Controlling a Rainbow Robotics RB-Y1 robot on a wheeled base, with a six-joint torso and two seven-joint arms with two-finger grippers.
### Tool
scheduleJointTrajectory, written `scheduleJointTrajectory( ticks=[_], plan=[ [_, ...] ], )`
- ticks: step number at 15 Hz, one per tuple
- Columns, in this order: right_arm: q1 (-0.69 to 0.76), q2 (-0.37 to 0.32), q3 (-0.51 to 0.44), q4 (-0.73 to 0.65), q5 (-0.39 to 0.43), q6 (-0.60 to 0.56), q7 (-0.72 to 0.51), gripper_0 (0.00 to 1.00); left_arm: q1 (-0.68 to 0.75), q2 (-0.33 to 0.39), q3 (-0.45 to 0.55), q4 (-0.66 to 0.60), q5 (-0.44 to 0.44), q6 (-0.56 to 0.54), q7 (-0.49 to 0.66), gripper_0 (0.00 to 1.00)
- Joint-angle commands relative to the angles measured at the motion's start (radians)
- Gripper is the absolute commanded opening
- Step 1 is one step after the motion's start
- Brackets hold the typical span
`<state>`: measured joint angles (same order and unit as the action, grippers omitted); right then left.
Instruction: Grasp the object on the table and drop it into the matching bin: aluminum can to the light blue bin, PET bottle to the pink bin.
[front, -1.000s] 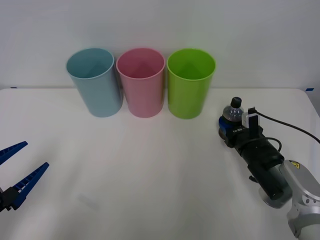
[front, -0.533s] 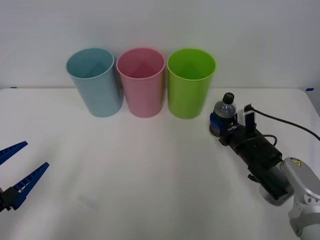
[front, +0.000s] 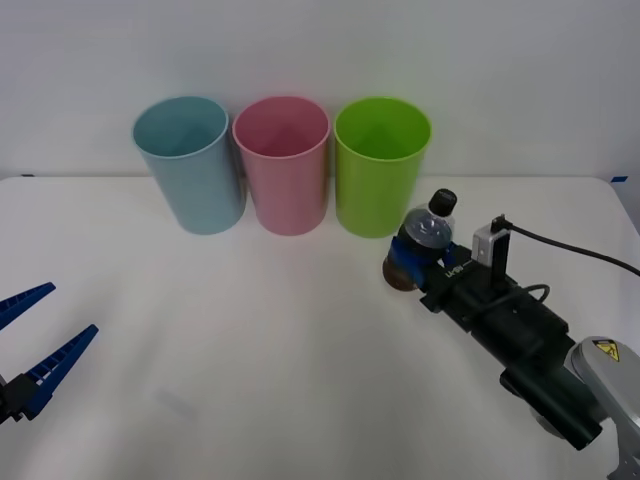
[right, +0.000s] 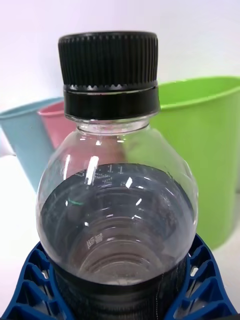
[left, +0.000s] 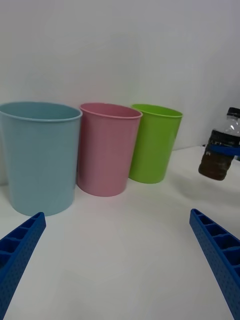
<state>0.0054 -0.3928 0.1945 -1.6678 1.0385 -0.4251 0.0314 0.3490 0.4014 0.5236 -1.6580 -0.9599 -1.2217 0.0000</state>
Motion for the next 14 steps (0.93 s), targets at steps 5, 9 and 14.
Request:
scheduleJointTrajectory(
  ticks=[5,9,14],
  plan=[
    [0.033,-0.031,0.04,-0.24,0.107,0.002,-0.309,0.0,0.0,0.0,0.0,0.0,0.0,0.0,0.0,1.0],
    [0.002,-0.035,0.057,-0.308,0.164,0.032,-0.433,0.0,0.0,0.0,0.0,0.0,0.0,0.0,0.0,1.0],
    [-0.105,-0.035,0.083,-0.309,0.181,0.054,-0.499,0.0,0.0,0.0,0.0,0.0,0.0,0.0,0.0,1.0]
  ],
)
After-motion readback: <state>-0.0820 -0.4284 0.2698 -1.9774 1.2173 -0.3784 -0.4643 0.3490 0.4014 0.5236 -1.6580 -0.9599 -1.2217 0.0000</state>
